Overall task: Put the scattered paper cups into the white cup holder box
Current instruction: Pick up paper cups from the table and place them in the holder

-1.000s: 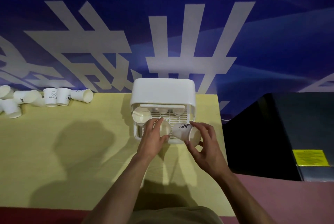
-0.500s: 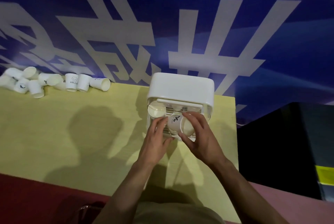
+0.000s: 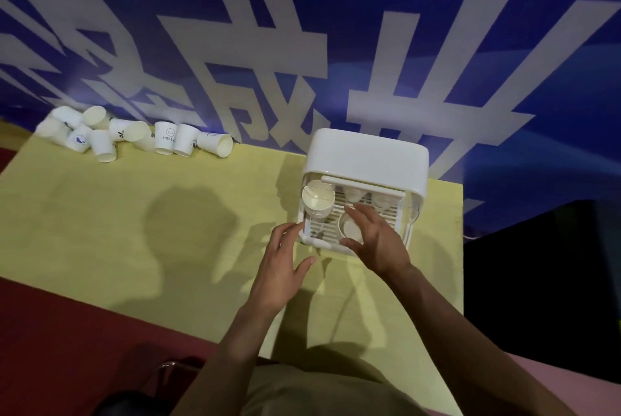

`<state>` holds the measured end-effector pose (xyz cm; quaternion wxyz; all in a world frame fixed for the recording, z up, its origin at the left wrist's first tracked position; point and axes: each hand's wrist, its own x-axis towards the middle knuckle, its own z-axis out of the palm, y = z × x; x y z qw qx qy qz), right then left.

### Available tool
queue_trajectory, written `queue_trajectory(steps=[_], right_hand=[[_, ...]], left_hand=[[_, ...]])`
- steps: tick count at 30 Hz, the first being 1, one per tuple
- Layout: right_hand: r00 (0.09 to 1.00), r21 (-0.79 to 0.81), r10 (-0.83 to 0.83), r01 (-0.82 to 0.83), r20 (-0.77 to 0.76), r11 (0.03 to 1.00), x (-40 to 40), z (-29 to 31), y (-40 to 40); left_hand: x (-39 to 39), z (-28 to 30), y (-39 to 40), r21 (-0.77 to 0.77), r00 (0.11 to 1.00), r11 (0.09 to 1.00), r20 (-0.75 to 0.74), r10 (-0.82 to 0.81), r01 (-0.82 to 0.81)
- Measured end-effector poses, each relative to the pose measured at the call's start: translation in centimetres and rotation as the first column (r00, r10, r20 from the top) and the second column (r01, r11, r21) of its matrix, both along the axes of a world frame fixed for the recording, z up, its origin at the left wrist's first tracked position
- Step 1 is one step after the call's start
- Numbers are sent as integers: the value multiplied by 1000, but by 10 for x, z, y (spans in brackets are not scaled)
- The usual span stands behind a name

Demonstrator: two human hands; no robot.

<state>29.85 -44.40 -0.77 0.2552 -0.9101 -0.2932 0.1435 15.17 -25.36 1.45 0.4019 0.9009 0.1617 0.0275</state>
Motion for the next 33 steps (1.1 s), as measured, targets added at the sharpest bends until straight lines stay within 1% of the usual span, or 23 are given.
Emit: queue_trajectory(steps=[7,10,13,16,20,24,28,31,33], right_hand=[[999,9,-27,27,-47,1000,0,1,11],[998,49,-54,53,30,997,-9,8,9],[991,158,-57,37,123,987,-21,17,14],[990,233,-37,4,135,972,-35,29,34],[991,244,-16,-17,131,970,-44,44,83],[992,244,33,-62,121,968,-42,52,144],[985,244,56,-95,165,965,-28,49,213],[997,227,13,-30,74,973,-8,37,269],[1000,167,-10,6,25,986,9,24,307]], left_hand=[[-17,-3,13,-20,999,999,-27,34,-35],[-22,-3,22,-22,998,999,-48,38,-40],[-24,-4,37,-26,996,998,-60,59,-61],[-24,-3,58,-28,996,997,-59,73,-75],[-19,-1,105,-20,993,994,-44,108,-109],[-15,4,166,-31,984,984,-15,177,-177],[-16,5,236,-40,967,966,-7,254,-254],[-18,4,286,-43,960,959,-2,281,-281],[-18,3,316,-47,956,956,22,291,-290]])
